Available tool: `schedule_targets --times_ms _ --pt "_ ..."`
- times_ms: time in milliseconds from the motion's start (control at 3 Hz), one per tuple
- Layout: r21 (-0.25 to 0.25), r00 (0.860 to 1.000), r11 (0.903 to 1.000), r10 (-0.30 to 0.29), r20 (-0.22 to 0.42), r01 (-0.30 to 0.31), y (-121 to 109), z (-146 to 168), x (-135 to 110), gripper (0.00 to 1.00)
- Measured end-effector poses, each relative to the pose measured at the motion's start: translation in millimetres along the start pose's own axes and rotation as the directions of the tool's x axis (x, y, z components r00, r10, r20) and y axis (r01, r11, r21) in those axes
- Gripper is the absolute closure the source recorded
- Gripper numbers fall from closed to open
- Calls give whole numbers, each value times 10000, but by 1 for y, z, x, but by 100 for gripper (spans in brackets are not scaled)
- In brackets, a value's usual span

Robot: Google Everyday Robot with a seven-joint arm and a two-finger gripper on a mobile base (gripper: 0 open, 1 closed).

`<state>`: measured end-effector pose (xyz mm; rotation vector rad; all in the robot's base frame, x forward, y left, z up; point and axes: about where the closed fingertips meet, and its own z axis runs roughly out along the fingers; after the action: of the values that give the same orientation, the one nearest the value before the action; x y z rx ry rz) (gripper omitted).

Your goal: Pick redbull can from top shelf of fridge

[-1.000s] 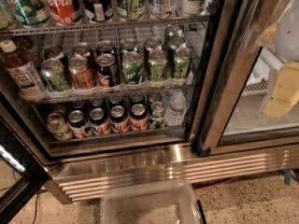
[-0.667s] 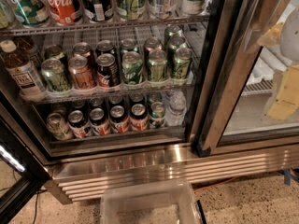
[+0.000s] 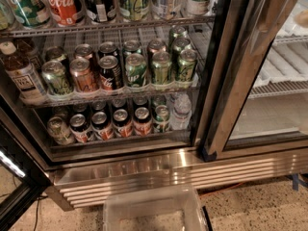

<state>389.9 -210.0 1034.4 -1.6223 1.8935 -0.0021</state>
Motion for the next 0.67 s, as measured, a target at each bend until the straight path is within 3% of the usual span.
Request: schedule_targets --times_ms 333,667 --pt "12 9975 10000 -2 707 1 5 -8 -18 0" --pt "15 9975 10000 -7 711 5 5 -8 -18 0"
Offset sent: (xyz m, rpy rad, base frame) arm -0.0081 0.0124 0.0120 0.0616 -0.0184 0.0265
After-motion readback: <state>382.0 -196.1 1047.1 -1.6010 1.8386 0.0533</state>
